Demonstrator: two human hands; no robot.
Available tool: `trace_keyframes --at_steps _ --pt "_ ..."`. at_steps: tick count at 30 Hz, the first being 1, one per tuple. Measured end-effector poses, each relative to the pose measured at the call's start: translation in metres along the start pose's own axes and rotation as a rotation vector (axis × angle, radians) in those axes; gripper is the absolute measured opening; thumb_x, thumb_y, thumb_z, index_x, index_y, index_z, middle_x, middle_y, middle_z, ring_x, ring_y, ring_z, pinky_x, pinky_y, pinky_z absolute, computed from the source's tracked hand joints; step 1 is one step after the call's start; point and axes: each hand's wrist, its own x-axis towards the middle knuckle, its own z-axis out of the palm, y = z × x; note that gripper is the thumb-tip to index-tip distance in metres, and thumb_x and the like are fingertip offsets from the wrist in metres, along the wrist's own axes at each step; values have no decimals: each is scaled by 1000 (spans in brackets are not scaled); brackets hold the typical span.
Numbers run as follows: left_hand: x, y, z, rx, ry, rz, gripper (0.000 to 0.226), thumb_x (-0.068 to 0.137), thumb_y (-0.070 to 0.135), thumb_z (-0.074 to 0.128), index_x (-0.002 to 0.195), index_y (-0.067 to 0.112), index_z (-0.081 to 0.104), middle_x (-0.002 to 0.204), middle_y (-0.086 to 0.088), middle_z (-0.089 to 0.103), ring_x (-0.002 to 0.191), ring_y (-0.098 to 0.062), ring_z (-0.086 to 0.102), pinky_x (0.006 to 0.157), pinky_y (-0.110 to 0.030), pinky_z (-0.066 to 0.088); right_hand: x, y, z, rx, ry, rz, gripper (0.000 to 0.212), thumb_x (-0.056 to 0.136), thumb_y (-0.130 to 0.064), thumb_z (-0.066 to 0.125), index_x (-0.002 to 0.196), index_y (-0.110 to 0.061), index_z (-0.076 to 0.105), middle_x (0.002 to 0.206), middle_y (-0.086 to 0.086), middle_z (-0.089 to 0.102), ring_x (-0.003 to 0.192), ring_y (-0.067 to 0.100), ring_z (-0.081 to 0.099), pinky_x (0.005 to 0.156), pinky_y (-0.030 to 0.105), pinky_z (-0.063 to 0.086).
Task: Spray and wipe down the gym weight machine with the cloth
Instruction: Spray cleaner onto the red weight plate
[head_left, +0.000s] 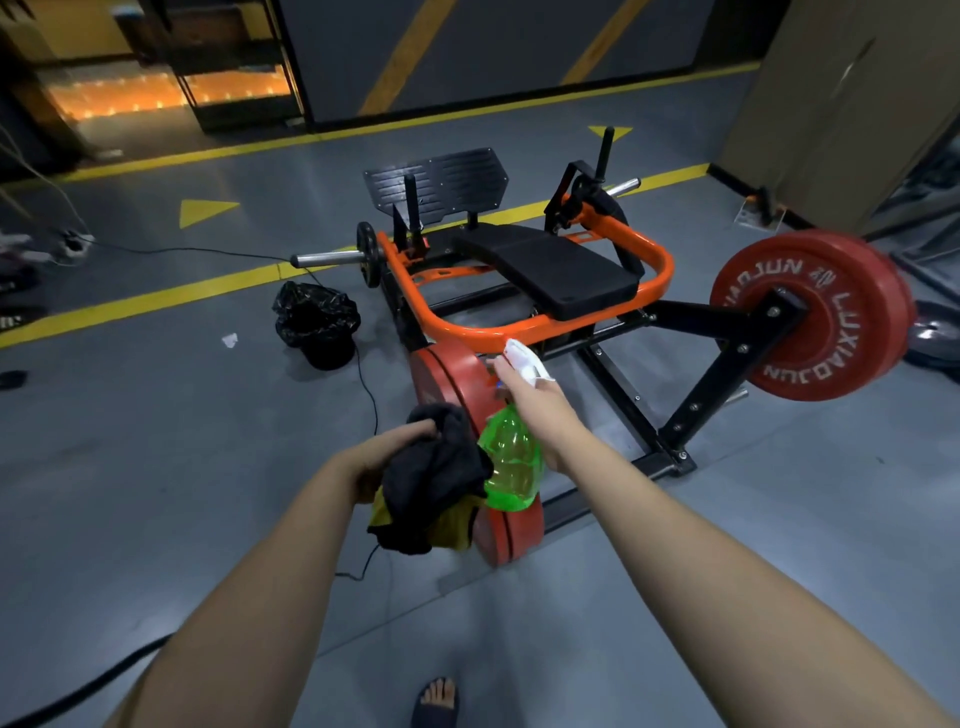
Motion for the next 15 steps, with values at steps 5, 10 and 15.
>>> trace_keyframes --at_steps 5,10,15 --pt "13 12 -45 -209 175 100 32 97 37 58 88 8 68 77 -13 71 66 -23 69 59 -27 53 7 8 9 -303 10 113 53 99 -33 61 150 -31 49 146 -10 56 132 13 53 110 28 37" --pt "26 17 -63 -325 180 134 35 100 36 53 80 10 64 64 -10 67 54 -19 67 48 -22 51 6 13 17 -245 -34 191 50 98 -50 62 140 -24 60 120 -1 72 98 16 69 98 30 54" --pt "36 24 -70 -383 192 211 30 98 35 53 83 12 65 75 -9 68 63 -20 68 57 -25 53 7 12 30 -359 81 253 72 94 -75 39 94 -12 74 91 9 75 85 16 65 99 38 51"
